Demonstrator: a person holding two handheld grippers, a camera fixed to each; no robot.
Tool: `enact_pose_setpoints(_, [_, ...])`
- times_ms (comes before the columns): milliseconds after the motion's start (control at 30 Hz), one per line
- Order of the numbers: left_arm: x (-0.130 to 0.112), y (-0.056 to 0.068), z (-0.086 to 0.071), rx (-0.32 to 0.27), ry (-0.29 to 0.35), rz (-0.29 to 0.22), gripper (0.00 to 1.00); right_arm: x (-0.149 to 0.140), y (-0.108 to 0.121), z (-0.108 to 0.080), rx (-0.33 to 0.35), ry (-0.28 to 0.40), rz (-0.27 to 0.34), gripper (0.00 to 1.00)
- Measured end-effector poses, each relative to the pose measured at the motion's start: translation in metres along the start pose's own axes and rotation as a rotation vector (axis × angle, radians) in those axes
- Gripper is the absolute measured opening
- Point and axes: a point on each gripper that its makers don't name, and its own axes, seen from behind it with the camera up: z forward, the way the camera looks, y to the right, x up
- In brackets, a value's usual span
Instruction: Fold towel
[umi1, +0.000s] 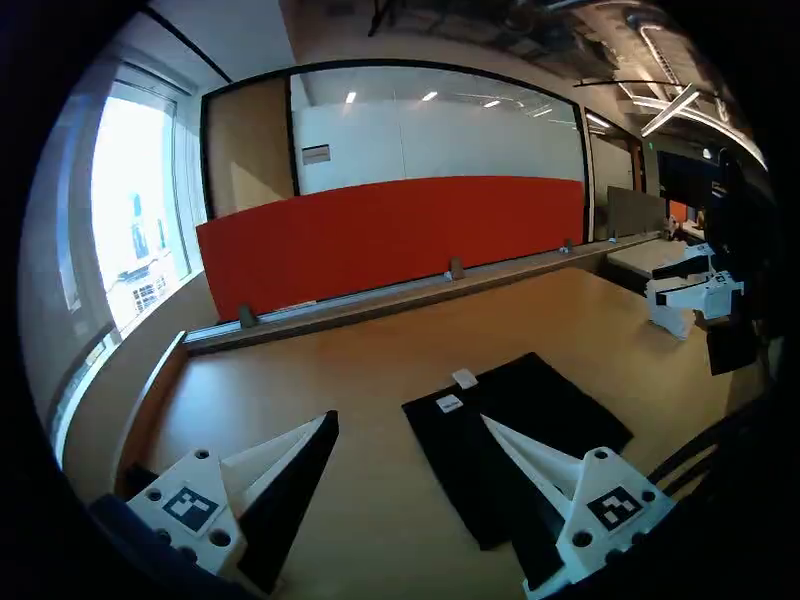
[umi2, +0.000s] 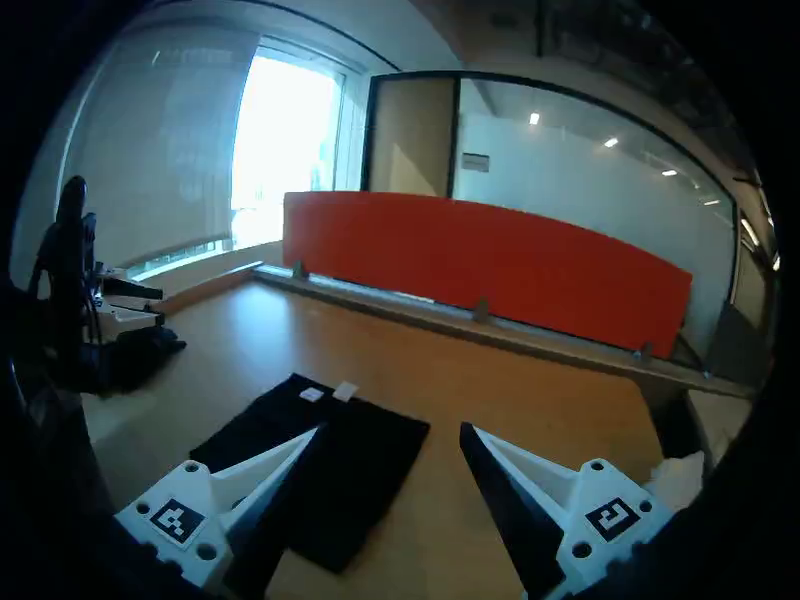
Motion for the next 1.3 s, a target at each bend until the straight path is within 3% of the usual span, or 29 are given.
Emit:
enact_pose_setpoints(700, [-0.104, 0.047, 0.032, -0.093, -0.192, 0.032, 0.94, -0.109, -0.019, 0.028, 0.051, -0.185, -0.002, 1.00])
enact_pose_setpoints(1300, [-0.177, 0.069, 0.043, -0.169, -0.366, 0.045, 0.94, -0.178, -0.036, 0.035, 0.097, -0.322, -0.022, 1.00])
